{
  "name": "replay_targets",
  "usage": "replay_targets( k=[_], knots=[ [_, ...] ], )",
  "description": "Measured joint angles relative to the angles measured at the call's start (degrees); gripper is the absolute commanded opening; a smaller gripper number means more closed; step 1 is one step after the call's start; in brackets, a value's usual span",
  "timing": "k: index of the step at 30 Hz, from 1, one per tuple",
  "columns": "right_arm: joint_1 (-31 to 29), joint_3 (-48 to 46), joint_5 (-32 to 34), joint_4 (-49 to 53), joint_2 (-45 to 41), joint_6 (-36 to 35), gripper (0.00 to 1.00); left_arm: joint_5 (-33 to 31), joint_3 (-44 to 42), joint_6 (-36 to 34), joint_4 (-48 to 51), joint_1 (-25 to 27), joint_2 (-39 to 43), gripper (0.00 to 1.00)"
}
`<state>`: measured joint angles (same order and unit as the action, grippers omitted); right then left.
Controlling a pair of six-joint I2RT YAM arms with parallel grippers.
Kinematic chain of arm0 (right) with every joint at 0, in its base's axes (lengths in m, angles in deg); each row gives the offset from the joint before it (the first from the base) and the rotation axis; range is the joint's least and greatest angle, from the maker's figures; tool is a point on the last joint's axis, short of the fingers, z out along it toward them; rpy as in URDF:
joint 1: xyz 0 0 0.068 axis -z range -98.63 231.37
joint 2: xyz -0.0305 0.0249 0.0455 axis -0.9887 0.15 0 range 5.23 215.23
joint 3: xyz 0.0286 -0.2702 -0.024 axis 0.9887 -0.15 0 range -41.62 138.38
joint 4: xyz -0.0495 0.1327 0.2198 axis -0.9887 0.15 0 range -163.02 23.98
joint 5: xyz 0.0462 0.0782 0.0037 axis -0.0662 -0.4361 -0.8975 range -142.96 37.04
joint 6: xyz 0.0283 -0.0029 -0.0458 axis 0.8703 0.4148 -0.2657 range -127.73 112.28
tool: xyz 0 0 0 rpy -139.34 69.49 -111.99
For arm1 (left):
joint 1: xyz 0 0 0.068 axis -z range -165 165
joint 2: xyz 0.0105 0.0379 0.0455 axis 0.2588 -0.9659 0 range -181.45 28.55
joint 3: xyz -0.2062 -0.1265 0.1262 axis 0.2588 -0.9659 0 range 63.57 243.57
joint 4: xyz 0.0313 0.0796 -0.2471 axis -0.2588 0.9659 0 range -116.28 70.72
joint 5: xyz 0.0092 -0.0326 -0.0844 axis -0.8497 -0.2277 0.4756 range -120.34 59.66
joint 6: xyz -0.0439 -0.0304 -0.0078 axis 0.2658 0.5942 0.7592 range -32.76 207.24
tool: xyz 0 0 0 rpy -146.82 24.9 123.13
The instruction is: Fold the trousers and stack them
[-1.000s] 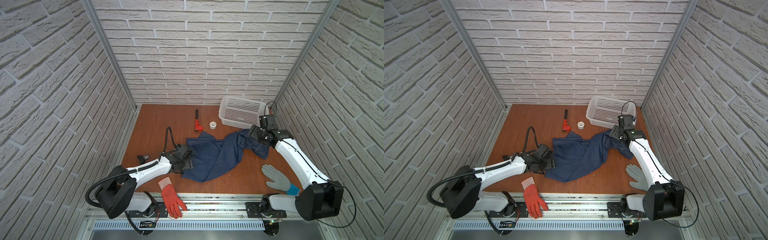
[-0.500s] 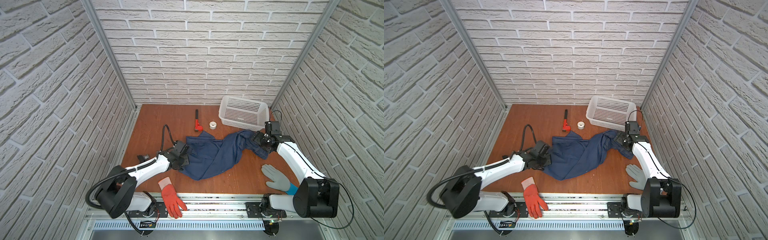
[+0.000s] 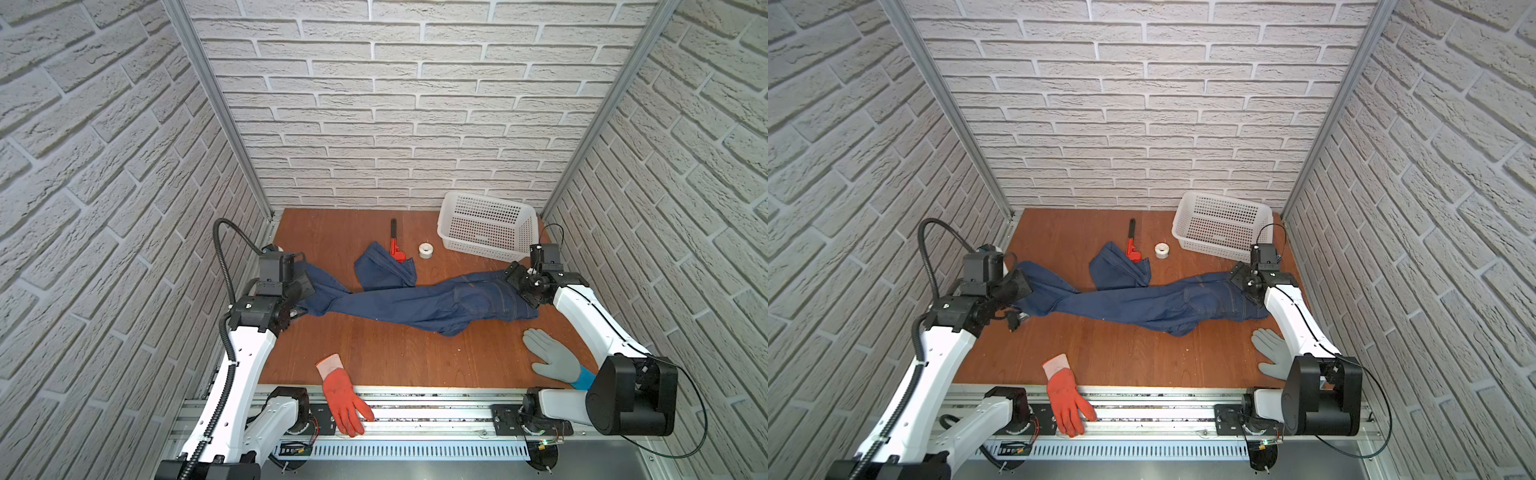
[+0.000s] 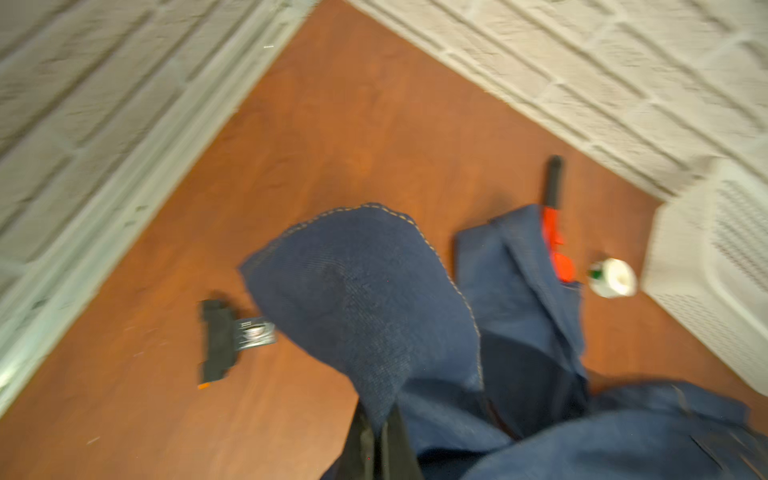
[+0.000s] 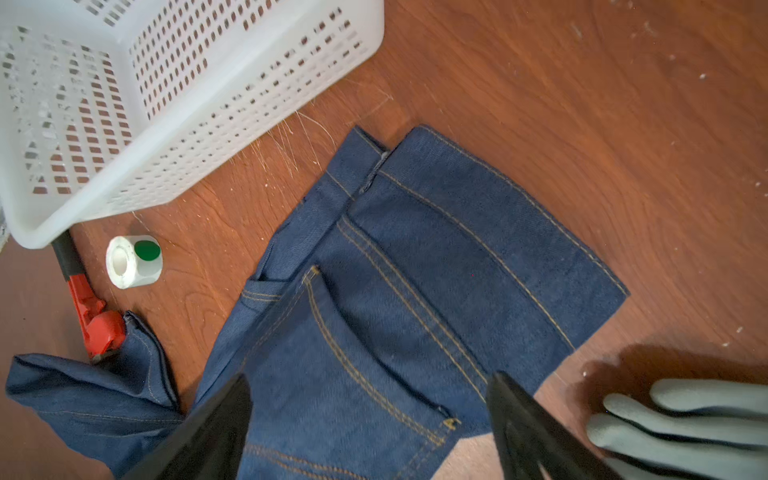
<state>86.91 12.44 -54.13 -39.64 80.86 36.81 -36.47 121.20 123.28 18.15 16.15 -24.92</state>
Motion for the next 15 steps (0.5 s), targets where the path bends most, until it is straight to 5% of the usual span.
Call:
replay_targets(
  k=[5, 15],
  knots=[
    [0.09, -2.84, -3.93, 0.0, 1.18, 1.9, 0.9, 2.64, -0.39, -1.84, 1.44, -6.4, 0.17, 0.0],
    [-1.9, 0.17, -1.33, 4.98, 2.84, 1.27, 0.86, 6.45, -3.96, -2.69, 0.85, -7.15, -0.2, 0.0]
  ],
)
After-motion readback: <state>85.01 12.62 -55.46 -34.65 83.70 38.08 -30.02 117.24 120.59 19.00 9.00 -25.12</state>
